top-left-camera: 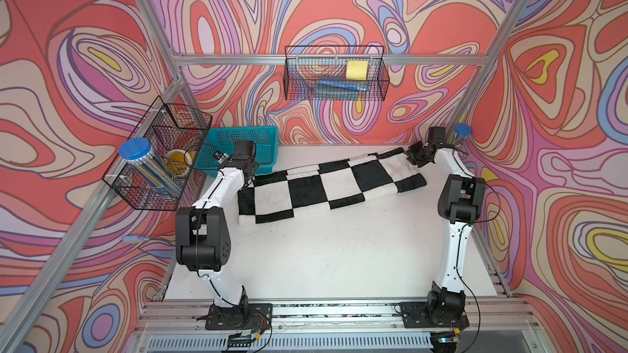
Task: Roll up the pillowcase
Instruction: Fold the pillowcase at the center of the board, then adjust the pillowcase at the center of the board.
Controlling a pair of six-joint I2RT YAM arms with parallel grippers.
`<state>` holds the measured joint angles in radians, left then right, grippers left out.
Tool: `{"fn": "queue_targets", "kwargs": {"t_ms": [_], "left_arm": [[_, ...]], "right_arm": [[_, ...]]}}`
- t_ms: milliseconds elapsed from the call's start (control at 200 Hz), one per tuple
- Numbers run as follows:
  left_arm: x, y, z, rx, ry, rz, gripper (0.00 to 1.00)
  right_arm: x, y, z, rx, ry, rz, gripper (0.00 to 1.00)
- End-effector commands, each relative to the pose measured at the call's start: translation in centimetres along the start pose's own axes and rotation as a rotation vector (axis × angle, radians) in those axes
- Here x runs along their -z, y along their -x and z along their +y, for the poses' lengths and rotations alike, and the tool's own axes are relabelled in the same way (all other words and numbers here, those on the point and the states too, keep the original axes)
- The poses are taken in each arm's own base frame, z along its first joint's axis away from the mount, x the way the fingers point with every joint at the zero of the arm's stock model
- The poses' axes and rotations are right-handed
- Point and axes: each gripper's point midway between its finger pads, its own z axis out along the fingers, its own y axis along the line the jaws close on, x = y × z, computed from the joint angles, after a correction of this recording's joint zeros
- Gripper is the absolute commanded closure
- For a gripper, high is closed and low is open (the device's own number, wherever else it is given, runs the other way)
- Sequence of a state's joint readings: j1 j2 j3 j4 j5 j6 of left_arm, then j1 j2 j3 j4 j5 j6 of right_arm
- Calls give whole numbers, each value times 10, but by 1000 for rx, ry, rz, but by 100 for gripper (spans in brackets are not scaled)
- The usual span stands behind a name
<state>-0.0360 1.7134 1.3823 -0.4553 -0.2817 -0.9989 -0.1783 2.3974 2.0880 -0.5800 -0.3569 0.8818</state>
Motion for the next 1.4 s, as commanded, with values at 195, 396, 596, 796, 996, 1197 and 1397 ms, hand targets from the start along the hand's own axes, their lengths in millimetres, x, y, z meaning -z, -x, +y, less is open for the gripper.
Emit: {"fn": "queue_targets", "kwargs": {"t_ms": [195, 396, 596, 796, 996, 1197, 1397], "left_arm": [[1, -123, 30, -225, -11, 391, 100], [-18, -152, 54, -264, 76, 475, 100], [-27, -190, 77, -305, 196, 646, 99], [1, -242, 110, -390, 272, 833, 98], [46, -287, 125, -485, 269, 958, 100], [105, -344, 126, -595, 169, 1166, 100], [157, -404, 58, -687, -102, 1377, 100]], "right_arm": [[13, -126, 16, 226, -14, 197, 100], [6, -161, -6, 248, -123, 251, 100], [-4, -172, -54, 239, -294, 292, 100], [-6, -173, -81, 245, -400, 332, 99], [-13, -138, -83, 242, -410, 318, 96], [-44, -120, -59, 268, -357, 348, 94], [-64, -136, -33, 271, -271, 380, 92]]}}
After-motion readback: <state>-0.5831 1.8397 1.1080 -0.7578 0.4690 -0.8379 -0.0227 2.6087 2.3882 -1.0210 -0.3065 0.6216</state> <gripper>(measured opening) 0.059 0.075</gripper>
